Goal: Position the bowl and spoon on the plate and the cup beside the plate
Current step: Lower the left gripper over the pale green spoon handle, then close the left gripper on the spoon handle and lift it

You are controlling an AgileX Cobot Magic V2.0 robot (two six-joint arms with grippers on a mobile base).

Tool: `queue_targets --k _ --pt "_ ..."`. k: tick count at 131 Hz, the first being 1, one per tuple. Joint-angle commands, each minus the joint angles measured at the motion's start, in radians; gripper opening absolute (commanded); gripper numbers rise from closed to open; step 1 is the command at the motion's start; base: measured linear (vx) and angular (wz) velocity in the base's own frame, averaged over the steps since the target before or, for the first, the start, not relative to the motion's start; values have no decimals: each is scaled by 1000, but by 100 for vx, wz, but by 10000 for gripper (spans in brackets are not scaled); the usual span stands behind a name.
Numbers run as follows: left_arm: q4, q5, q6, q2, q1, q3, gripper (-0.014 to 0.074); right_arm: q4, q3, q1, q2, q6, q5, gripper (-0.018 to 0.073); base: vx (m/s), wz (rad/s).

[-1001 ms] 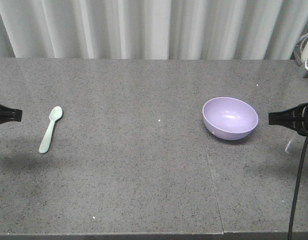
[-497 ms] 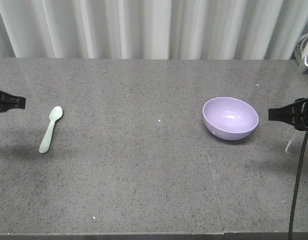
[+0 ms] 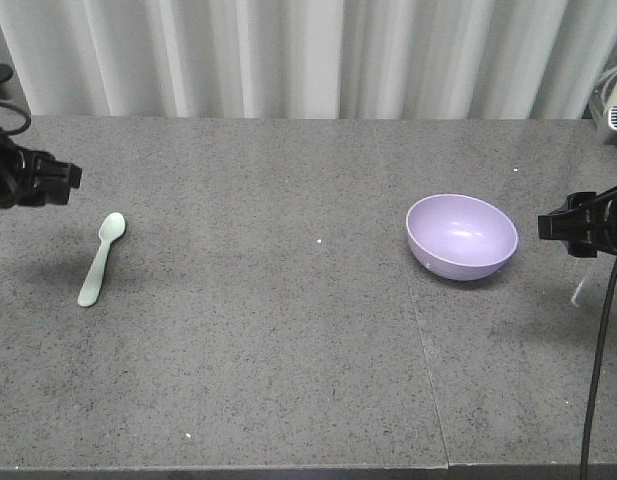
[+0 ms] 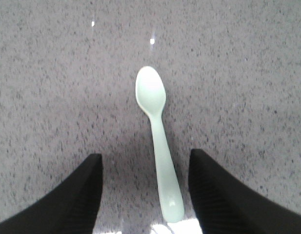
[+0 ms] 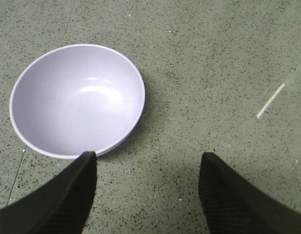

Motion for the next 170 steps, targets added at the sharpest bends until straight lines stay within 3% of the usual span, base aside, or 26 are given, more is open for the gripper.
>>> queue_targets --k 1,34,70,95,170 --pt "-18 -1 24 2 -6 -99 401 -4 -32 -2 -21 -12 -60 456 0 0" --pt "-19 162 40 137 -12 -261 401 -4 -32 -2 -21 -12 -60 456 0 0" --pt "45 158 27 245 -87 -305 401 -4 -32 -2 -21 -12 -60 456 0 0" --pt "83 181 -74 313 -87 -305 401 -4 -32 -2 -21 -12 -60 456 0 0" --pt "87 215 -129 398 -87 -303 399 -4 -32 -2 -21 -12 -60 456 0 0"
